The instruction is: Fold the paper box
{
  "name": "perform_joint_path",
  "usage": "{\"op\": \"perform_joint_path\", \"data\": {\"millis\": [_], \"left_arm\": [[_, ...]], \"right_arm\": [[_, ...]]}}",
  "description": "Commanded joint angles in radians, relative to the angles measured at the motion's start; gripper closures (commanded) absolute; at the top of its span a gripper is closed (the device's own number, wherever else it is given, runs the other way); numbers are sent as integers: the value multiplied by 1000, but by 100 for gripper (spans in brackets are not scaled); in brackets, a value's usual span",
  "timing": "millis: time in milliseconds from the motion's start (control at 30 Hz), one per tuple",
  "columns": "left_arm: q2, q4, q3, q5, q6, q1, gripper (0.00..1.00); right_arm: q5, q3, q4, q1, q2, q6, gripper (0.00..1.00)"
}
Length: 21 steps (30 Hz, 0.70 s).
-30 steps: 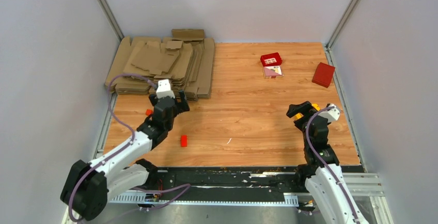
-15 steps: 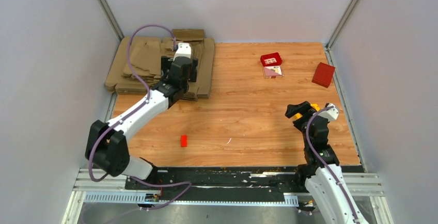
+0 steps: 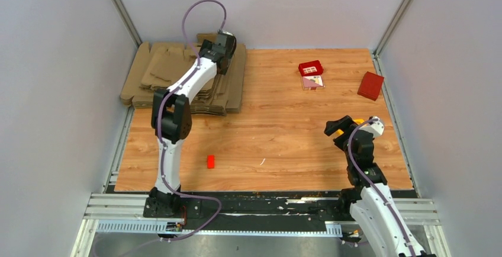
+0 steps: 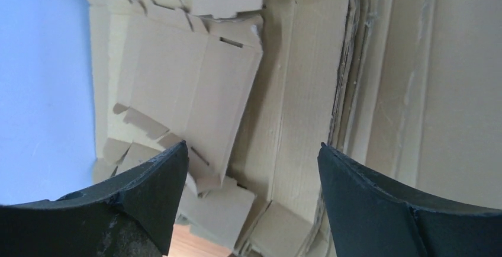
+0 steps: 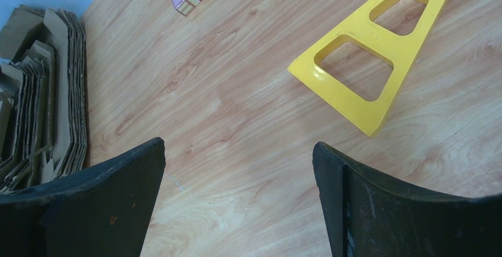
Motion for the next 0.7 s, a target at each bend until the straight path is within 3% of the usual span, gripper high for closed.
{"op": "perform_joint_path", "data": {"millis": [0, 133, 433, 500, 600, 667], "left_arm": [[132, -226, 166, 18, 37, 34, 14], [171, -207, 183, 16, 48, 64, 20], [193, -172, 145, 83, -3, 155, 49], [192, -163, 141, 71, 0, 157, 59], [175, -146, 129, 4, -11, 157, 88], [138, -115, 99, -28, -21, 157, 96]], "right_arm": [[-15, 3, 62, 0, 20, -5, 6], [-17, -2, 81, 0, 43, -4, 6], [-41, 4, 117, 0, 127, 1, 6], [-48, 5, 123, 0, 140, 2, 6], [-55, 7, 130, 0, 154, 2, 7], [-58, 8, 130, 0, 159, 3, 7]]}}
